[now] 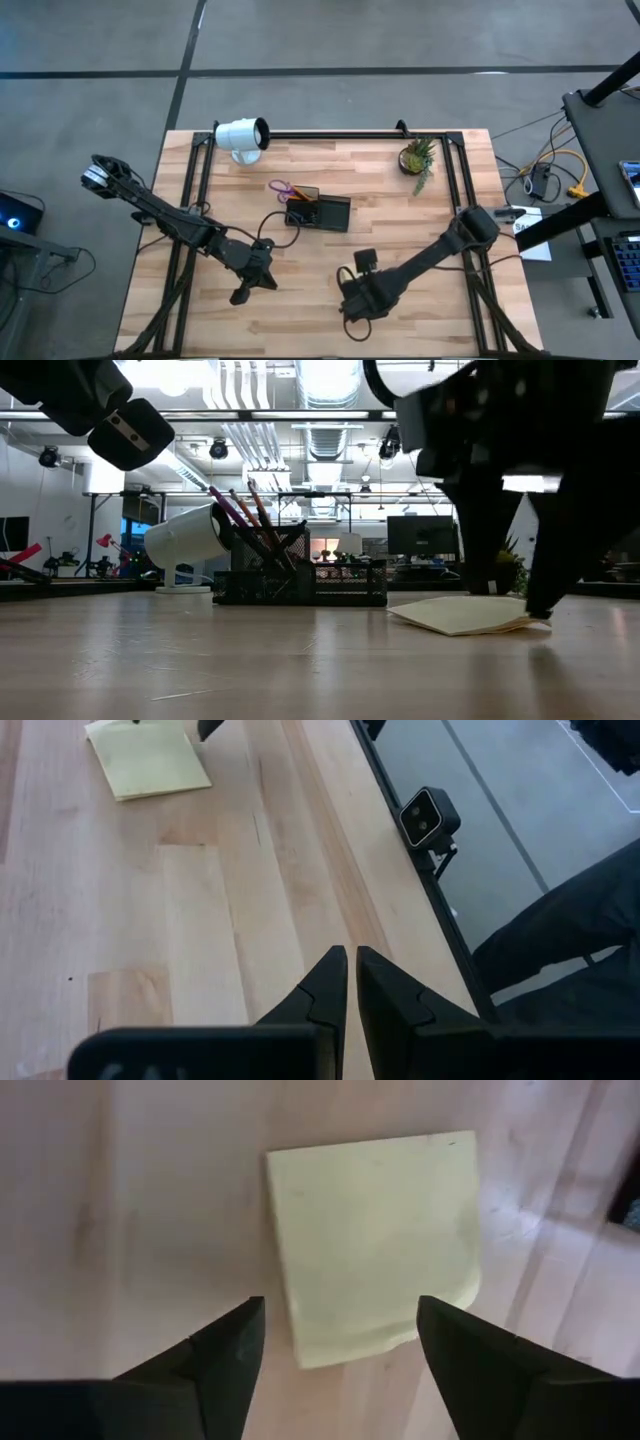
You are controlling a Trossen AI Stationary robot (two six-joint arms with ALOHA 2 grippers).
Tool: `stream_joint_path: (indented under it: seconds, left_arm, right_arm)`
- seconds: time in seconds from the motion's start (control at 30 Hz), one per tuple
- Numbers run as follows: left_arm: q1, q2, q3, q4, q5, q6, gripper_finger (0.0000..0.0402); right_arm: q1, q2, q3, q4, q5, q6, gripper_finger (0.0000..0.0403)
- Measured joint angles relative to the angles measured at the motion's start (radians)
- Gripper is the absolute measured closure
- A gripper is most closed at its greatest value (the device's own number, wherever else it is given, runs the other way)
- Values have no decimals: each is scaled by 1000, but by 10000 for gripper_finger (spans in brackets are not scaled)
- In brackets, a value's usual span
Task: Pick and place office supplies into organizer
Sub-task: Put the yellow sticky note into the black desk organizer
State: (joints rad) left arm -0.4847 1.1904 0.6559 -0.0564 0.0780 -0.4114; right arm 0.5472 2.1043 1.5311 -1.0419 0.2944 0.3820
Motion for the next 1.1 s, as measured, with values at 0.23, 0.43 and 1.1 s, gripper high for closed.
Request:
stream_joint_path:
  seconds: [0.23,0.43,1.1]
  left_arm:
    - [0,0,-2,-6,0,0,391]
    - [-1,0,-2,-5,0,0,391]
    - [341,52,-12,272,356,-158,391]
  right_arm:
    - [-14,7,-10,9,45,-1,179]
    - [-36,7,-31,27,9,-1,205]
    - [-77,-120,-44,15,-103,416,214]
